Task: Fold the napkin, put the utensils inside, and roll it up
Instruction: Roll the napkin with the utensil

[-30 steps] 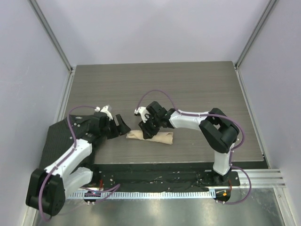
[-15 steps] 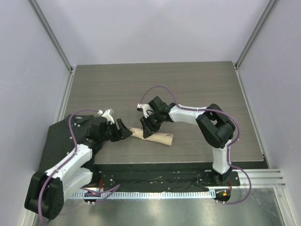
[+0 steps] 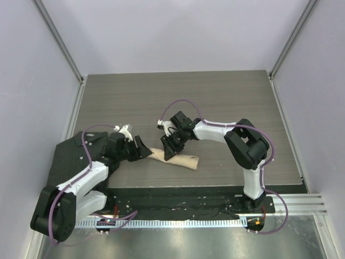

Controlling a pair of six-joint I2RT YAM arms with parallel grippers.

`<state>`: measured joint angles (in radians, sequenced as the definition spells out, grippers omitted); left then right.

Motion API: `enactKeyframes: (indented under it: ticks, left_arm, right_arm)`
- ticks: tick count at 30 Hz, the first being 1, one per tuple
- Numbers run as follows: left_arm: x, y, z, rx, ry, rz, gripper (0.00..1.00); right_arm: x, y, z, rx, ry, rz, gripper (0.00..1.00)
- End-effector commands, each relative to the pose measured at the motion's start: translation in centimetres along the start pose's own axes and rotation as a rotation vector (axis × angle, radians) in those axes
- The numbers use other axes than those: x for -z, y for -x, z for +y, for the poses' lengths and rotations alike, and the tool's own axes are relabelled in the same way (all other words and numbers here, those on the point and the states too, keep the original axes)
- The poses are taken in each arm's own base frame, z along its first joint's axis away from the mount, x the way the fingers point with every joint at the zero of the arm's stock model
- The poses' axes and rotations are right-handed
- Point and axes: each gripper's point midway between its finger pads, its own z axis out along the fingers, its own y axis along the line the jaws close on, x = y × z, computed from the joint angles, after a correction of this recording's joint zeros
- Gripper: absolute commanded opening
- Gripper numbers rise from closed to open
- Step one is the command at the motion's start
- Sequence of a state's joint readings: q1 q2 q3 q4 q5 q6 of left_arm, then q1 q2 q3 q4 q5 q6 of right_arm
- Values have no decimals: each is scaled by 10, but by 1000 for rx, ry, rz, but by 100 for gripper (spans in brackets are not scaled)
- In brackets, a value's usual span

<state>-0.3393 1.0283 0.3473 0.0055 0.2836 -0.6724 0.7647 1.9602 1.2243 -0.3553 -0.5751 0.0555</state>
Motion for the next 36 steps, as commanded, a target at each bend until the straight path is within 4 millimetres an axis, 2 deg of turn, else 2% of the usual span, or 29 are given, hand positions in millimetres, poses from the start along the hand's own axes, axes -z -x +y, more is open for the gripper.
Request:
enactKeyframes:
  ticks: [1, 6, 10, 14, 18, 20, 24, 25, 27, 28, 29, 33, 36]
  left_arm:
    - [-6, 13, -8, -33, -33, -36, 55]
    - [-9, 12, -2, -29, -7, -40, 50]
    - [-10, 14, 1, -28, 6, -55, 51]
    - [-13, 13, -2, -40, -21, -57, 57]
    - [-17, 11, 0, -55, -34, -55, 53]
    - [-18, 10, -1, -55, -42, -54, 48]
    - [-22, 11, 0, -61, -45, -56, 41]
    - [-22, 11, -1, -63, -48, -54, 32]
    - [-23, 9, 1, -62, -41, -45, 24]
    - [-23, 11, 0, -63, -41, -43, 17]
    - [-24, 9, 1, -59, -33, -33, 15]
    - [-22, 0, 12, -27, 44, 29, 1]
    - [-23, 0, 12, -4, 65, 66, 0]
  right_arm:
    - [-14, -61, -13, -109, -38, 194, 40]
    - [-15, -61, -13, -115, -28, 197, 40]
    - [-16, -66, -13, -116, -27, 208, 40]
    - [-17, -69, -14, -122, -31, 217, 41]
    - [-12, -62, -13, -107, -41, 196, 41]
    - [-8, -55, -10, -87, -40, 178, 42]
    - [-7, -58, -10, -88, -39, 203, 43]
    - [-8, -59, -11, -92, -41, 208, 43]
    - [-8, -60, -12, -94, -49, 209, 45]
    - [-6, -58, -12, -89, -55, 203, 45]
    - [-4, -56, -12, -86, -65, 195, 48]
    - [18, -30, -5, -43, -113, 107, 55]
    - [31, -16, -4, 24, -178, 55, 63]
